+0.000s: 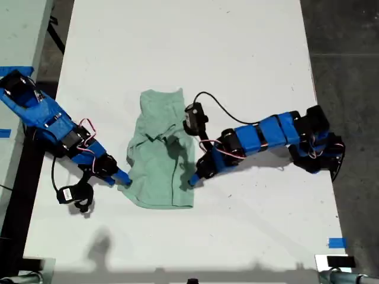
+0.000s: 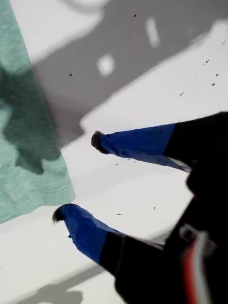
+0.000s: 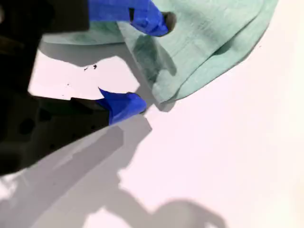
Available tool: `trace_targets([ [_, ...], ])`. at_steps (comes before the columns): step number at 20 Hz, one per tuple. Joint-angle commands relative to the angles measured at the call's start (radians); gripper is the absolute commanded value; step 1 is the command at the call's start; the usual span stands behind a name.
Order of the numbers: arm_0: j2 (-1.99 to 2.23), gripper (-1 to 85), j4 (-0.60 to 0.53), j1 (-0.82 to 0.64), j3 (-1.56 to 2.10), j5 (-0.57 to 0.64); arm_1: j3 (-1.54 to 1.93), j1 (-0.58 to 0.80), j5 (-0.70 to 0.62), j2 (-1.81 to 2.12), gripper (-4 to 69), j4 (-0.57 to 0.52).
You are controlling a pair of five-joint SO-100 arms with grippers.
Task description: Fold tshirt
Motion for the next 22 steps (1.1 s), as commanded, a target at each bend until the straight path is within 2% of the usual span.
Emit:
trace_targets([
  [1, -0.003, 22.3, 0.054, -0.046, -0.011, 0.044, -0.014, -0.012, 0.006, 0.040, 25.9, -0.031],
  [6, -0.110, 22.8, -0.005, -0.092, -0.051, 0.147, -0.011, -0.008, 0.006, 0.038, 25.9, -0.031],
  [8, -0.181, 22.8, -0.094, -0.078, -0.087, 0.155, -0.008, -0.008, 0.009, 0.037, 25.9, -0.031],
  [10, -0.239, 21.5, -0.239, -0.052, -0.098, 0.160, -0.006, -0.008, 0.011, 0.035, 25.9, -0.031],
  [11, -0.270, 18.9, -0.305, -0.035, -0.101, 0.158, -0.006, -0.006, 0.011, 0.034, 25.9, -0.032],
  [13, -0.325, 0.1, -0.371, -0.011, -0.124, 0.147, -0.006, -0.005, 0.009, 0.031, 25.9, -0.034],
  [14, -0.342, 0.1, -0.362, -0.002, -0.144, 0.130, -0.006, -0.005, 0.008, 0.029, 25.9, -0.035],
  [15, -0.344, 0.1, -0.313, 0.005, -0.167, 0.107, -0.006, -0.005, 0.008, 0.029, 25.9, -0.035],
  [16, -0.336, 0.1, -0.210, 0.008, -0.206, 0.087, -0.006, -0.005, 0.008, 0.029, 25.9, -0.035],
  [18, -0.296, 0.1, 0.071, 0.002, -0.314, 0.041, -0.006, -0.005, 0.009, 0.029, 25.9, -0.035],
  [22, -0.098, 0.1, 0.463, 0.008, -0.465, -0.104, -0.006, -0.011, 0.015, 0.029, 25.8, -0.037],
])
